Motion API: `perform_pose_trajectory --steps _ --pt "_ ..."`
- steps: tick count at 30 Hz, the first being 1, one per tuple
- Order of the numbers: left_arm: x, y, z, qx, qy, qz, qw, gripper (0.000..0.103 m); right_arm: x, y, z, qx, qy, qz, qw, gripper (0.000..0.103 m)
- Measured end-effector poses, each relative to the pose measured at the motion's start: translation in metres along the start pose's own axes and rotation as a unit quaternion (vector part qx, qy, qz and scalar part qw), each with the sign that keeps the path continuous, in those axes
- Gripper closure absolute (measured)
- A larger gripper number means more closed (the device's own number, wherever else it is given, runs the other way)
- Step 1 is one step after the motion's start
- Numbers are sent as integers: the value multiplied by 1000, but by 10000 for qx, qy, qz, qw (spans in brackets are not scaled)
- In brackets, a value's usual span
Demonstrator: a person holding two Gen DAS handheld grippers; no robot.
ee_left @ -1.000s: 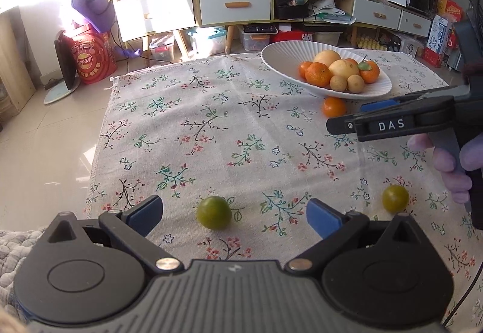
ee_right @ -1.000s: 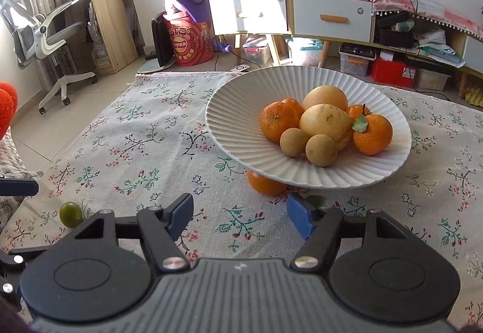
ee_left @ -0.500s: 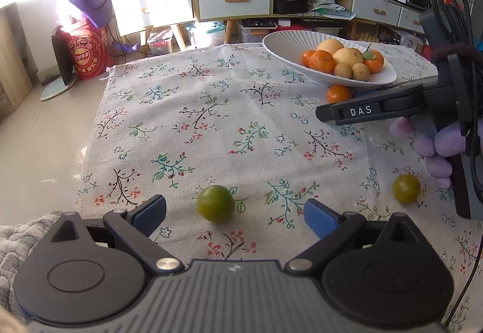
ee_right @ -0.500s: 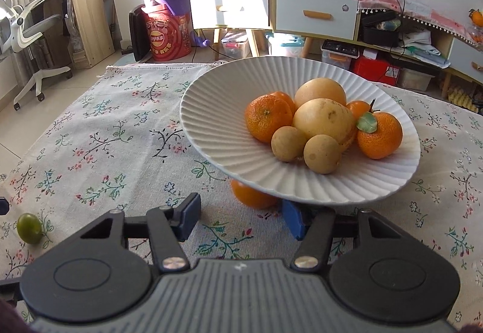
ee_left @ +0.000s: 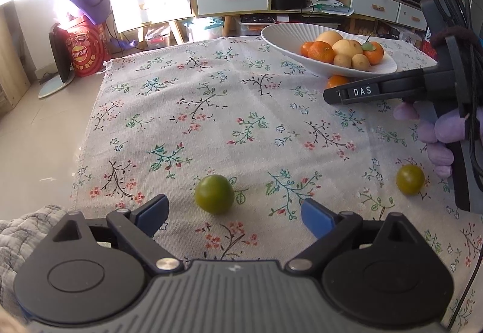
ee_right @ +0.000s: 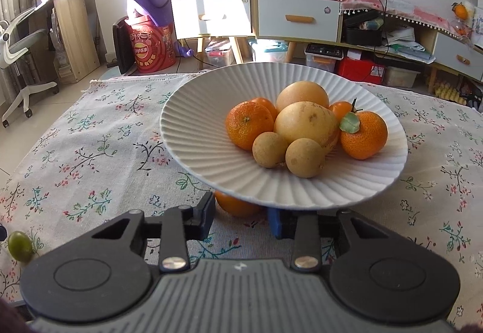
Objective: Organize fruits
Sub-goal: 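Close the left gripper on a green lime while the right gripper grasps the loose mandarin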
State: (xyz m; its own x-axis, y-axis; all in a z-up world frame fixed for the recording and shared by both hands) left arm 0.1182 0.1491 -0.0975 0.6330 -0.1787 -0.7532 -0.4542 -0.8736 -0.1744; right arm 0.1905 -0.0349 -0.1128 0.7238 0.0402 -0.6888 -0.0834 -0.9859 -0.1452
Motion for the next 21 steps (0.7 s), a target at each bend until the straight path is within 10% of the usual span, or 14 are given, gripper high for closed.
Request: perform_pose_trajectory --steps 21 --pt "1 -4 0 -229 206 279 9991 73 -31 1 25 -739 -451 -674 9940 72"
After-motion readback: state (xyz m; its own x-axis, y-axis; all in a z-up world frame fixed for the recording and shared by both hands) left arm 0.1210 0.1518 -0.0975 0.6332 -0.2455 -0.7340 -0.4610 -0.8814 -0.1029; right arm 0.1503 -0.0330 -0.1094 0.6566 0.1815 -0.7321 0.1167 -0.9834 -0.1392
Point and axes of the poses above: each gripper's, at about its wrist camera, not at the fingertips, and x roughly the way its jaws point, y to its right, z to its underside, the point moved 7 cm from there along x, roughly the way its jaws point, and after that the axes turned 12 degrees about x, right-handed, at the moved point
